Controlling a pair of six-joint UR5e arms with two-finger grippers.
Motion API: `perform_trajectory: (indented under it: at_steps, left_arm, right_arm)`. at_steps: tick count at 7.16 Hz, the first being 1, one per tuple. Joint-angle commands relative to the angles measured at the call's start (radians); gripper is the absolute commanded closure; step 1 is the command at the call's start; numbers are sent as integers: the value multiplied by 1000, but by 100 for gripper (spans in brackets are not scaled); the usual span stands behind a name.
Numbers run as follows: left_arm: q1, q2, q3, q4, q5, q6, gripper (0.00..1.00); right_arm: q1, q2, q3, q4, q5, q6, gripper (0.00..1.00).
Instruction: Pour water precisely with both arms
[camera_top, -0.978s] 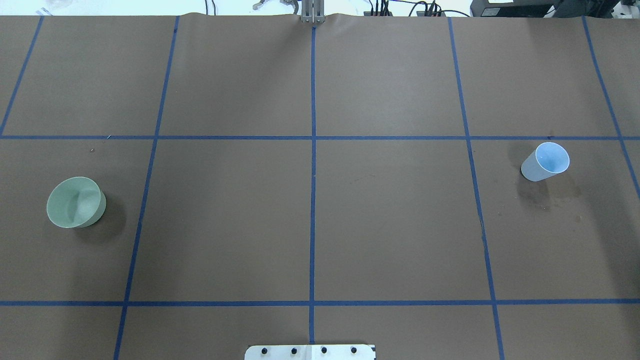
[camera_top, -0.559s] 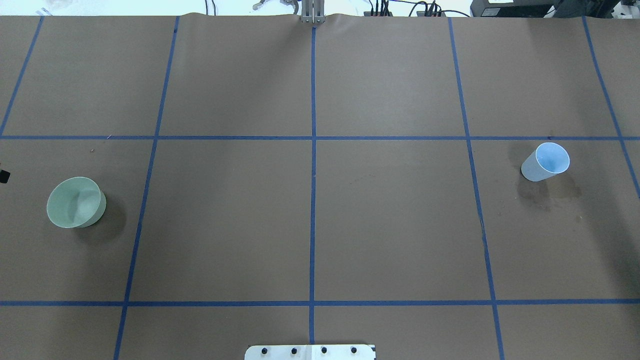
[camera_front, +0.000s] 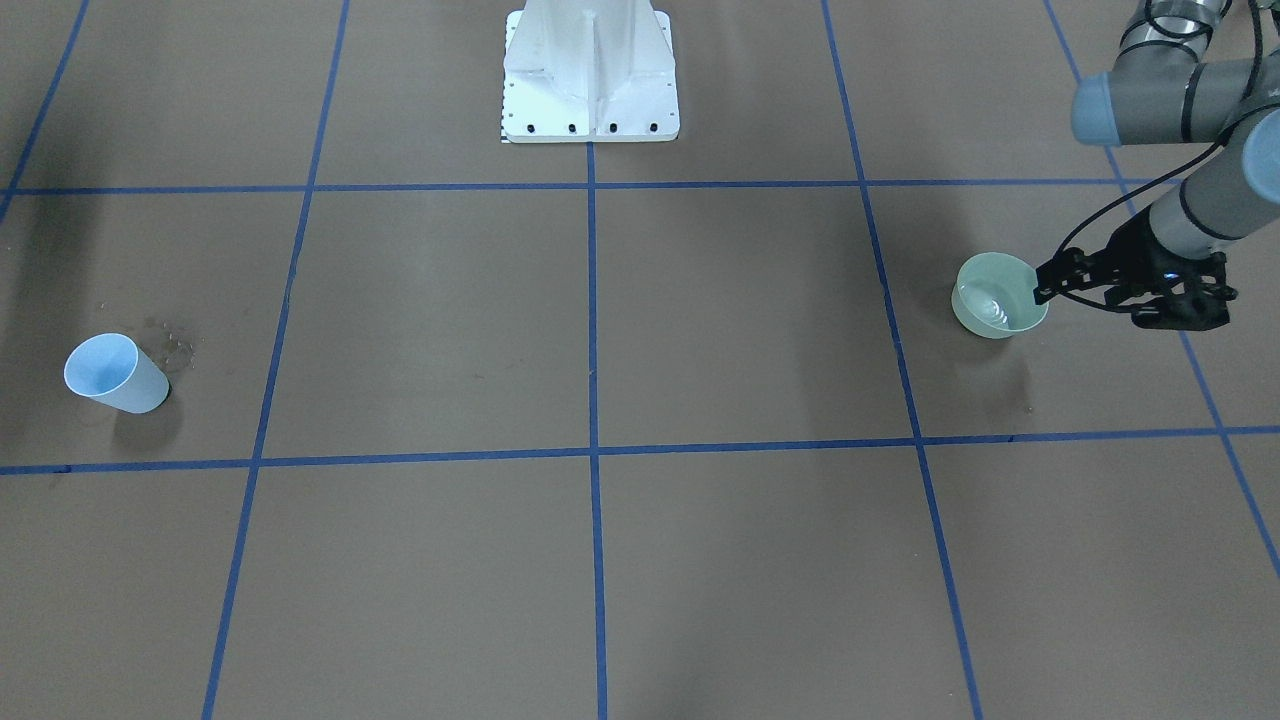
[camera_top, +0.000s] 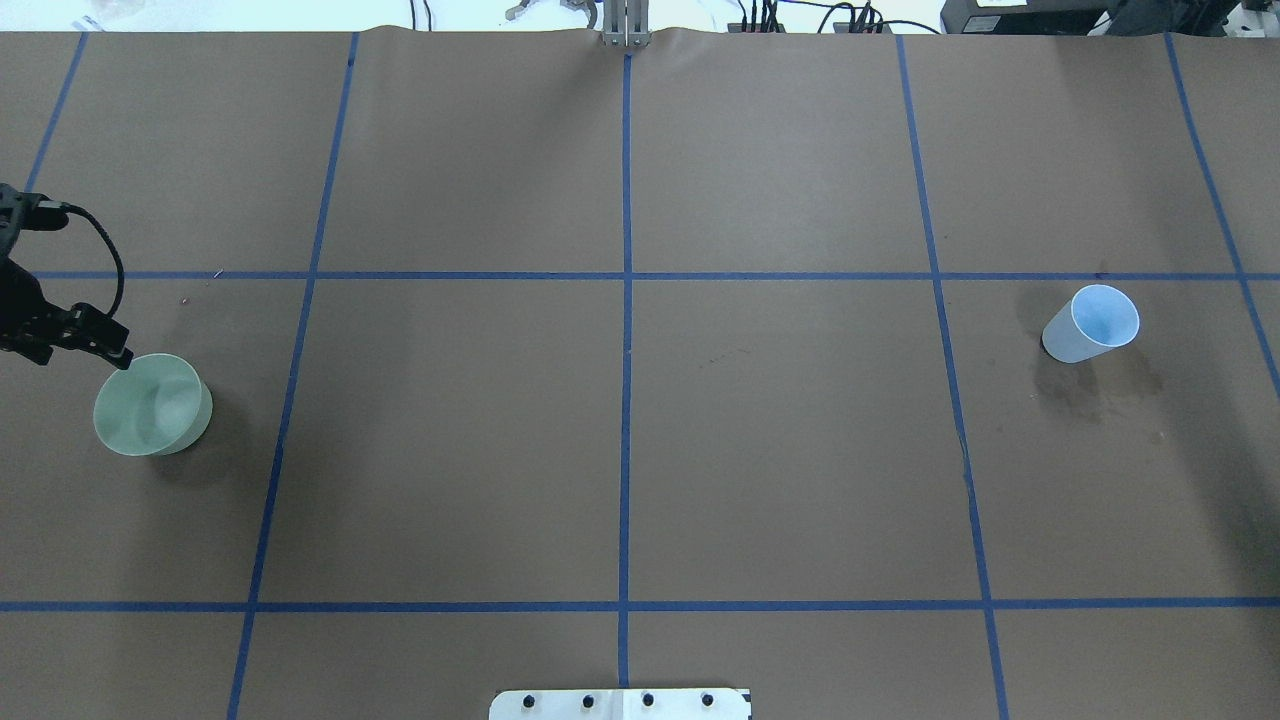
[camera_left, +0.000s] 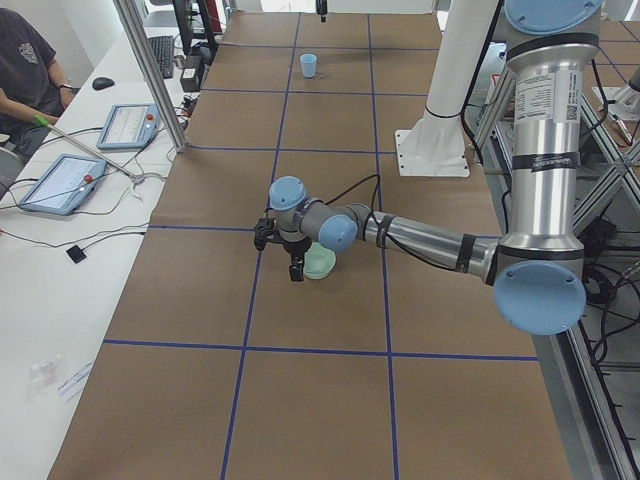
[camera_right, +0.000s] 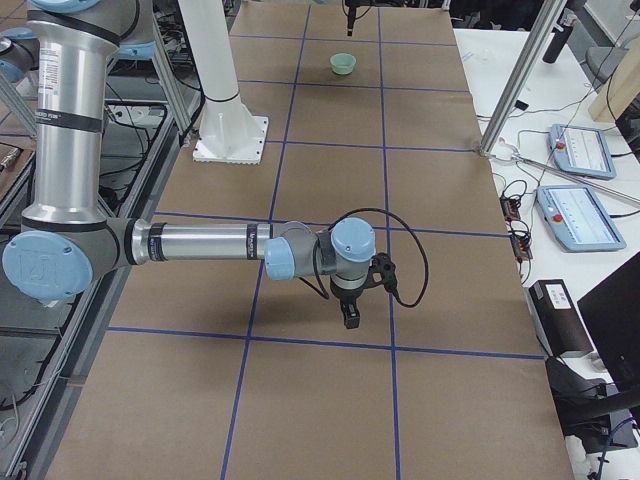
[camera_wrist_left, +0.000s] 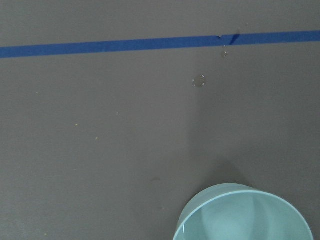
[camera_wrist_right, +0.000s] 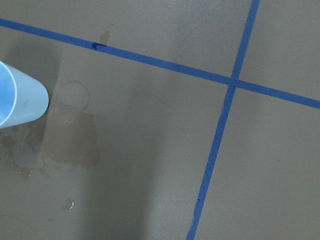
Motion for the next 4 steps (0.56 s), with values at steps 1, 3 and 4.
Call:
perform_trajectory:
  at_steps: [1,3,4]
  left_arm:
    - [27,-4,20,-6,11,-26,0]
    - [34,-1,35,-8,10,-27,10]
    - [34,-1,35,-8,5,-30,25]
  right_arm:
    - [-3,0,0,0,1,2,0]
    - [-10,0,0,0,3,2,0]
    - [-18,0,-1,0,1,2,0]
